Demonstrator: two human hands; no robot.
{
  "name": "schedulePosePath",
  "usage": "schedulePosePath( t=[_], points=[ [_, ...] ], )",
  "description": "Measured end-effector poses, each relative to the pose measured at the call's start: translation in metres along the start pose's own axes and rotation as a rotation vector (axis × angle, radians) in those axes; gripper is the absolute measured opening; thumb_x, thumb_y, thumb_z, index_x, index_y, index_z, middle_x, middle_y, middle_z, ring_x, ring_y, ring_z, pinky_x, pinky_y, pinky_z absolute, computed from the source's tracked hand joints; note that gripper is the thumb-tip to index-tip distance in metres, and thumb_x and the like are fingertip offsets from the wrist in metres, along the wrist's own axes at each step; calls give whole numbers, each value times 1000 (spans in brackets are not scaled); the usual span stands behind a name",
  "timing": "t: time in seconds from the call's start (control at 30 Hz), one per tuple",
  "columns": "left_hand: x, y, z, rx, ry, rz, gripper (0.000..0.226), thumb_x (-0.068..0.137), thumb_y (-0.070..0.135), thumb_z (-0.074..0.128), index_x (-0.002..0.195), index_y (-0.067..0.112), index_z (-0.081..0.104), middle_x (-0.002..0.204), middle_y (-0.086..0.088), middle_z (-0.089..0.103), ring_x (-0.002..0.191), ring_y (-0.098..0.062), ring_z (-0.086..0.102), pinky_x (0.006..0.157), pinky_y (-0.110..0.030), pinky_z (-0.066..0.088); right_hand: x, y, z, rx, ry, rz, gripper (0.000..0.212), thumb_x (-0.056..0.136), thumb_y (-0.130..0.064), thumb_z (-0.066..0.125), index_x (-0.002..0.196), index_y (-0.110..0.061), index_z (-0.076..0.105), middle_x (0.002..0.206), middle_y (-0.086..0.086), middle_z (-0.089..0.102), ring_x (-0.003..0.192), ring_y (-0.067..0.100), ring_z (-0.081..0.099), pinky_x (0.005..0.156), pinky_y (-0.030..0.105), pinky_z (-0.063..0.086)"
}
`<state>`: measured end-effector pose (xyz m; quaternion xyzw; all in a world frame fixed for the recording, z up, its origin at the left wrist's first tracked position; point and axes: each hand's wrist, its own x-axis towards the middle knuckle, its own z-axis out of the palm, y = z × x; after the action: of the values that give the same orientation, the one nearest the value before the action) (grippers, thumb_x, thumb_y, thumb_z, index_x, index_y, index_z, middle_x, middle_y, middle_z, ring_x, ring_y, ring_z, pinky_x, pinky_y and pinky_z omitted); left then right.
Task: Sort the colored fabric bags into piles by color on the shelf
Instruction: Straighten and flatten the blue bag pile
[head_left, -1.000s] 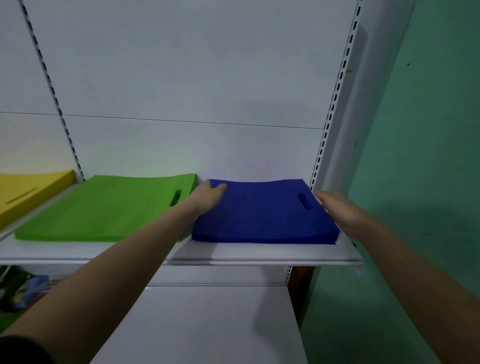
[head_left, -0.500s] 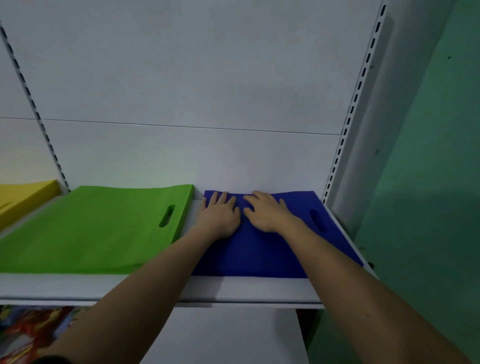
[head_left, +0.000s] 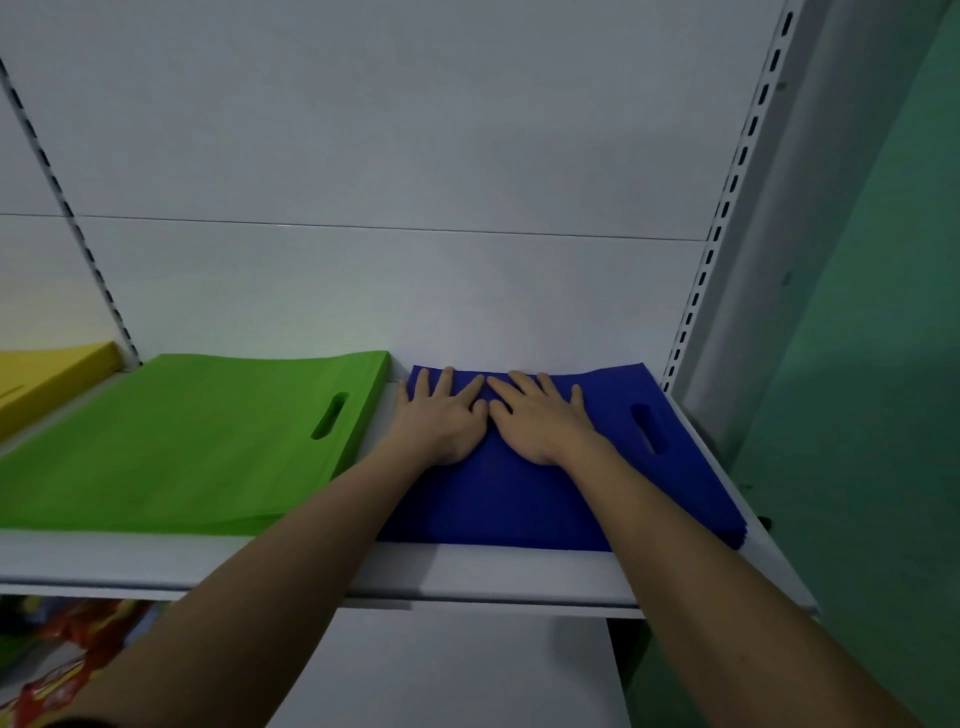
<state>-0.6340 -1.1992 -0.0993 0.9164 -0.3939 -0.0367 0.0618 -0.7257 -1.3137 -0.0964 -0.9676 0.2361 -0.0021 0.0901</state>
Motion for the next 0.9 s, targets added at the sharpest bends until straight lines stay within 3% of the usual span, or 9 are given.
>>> schedulePosePath(
  t=[0.4,0.63,0.9],
  points=[
    [-5,3,-5,3,-31,-21,59,100,56,13,156,41,1,165,-4,-2,151,-33,-6,119,-54,-6,-13,39,-16,-61,-81,39,73,91,-75,9,155,-40,-1,163,-15,-7,150,19,-10,119,52,-12],
    [-3,1,-5,0,-40,-16,59,100,57,12,155,42,2,165,-4,-3,151,-33,-6,120,-54,-6,-30,86,-24,-92,-43,149,77,87,-80,12,154,-44,1,163,-14,-7,150,21,-11,120,50,-8],
    [-3,0,-3,12,-37,-9,58,100,57,12,155,42,1,165,-3,-3,151,-33,-6,120,-53,-4,-31,90,-20,-59,-7,135,77,88,-79,15,154,-42,5,163,-12,-4,151,23,-8,120,47,-6]
  ],
)
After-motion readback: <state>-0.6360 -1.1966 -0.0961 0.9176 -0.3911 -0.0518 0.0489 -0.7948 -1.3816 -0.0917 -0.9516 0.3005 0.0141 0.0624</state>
